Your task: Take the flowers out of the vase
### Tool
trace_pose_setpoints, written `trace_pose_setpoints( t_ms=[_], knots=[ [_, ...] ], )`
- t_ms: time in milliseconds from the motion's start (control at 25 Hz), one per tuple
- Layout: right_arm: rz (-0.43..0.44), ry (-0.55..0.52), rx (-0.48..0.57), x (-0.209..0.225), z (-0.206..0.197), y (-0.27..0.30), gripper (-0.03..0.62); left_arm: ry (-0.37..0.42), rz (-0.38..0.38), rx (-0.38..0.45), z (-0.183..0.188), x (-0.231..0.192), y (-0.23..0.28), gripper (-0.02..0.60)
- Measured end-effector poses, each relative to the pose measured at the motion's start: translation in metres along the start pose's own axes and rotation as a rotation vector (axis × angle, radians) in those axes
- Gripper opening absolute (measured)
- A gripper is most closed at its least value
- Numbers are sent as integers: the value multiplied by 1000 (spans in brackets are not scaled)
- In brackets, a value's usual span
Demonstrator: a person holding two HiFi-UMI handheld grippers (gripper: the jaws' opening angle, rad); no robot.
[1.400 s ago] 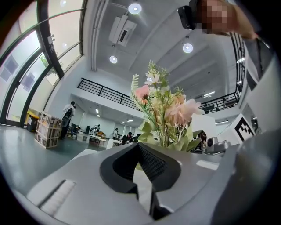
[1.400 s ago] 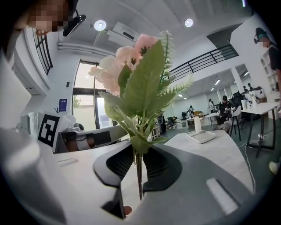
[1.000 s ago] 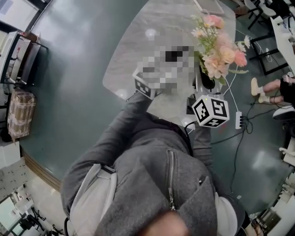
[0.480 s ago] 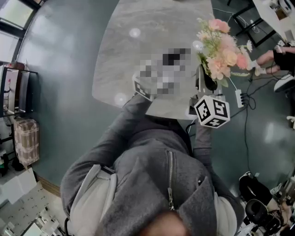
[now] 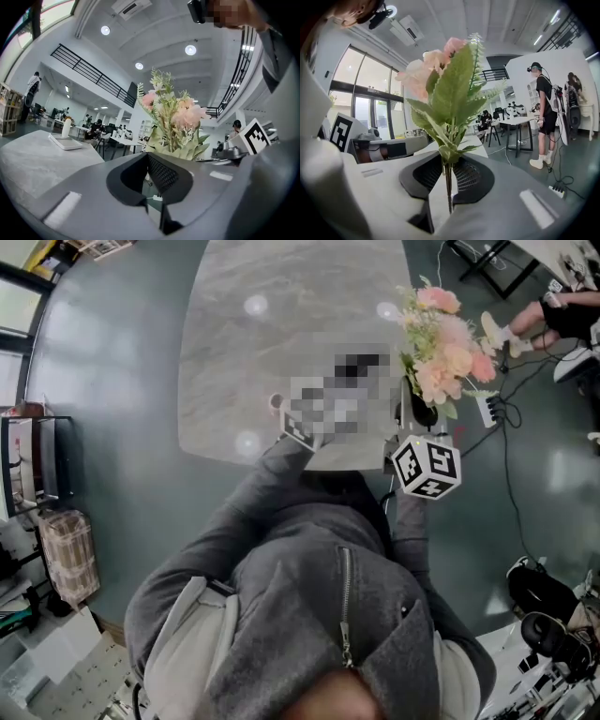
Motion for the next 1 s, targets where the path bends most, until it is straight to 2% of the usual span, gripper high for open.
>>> trace_pose_setpoints(
  t_ms=[160, 320, 680, 1000],
  knots=[
    [-35, 32, -9, 17, -24, -29, 67, -17, -25, -35, -25, 34, 2, 9],
    [-57, 43, -22, 22, -40, -38, 64, -34, -27, -52, -40, 43, -1, 9],
    [-102, 59, -12, 20, -40, -40, 63, -48, -58, -67, -42, 40, -6, 9],
    [-107, 51, -17, 22, -40, -42, 61, -57, -65, -66, -43, 44, -2, 9]
  ],
)
Point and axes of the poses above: the fingertips, and each gripper's own axes: y forward along the fingers, x to its right, z out of its top, the point moved 3 cm from there along -y, backward along the fingers, and after that the axes turned 8 degrees about y, right-handed, at the moved point
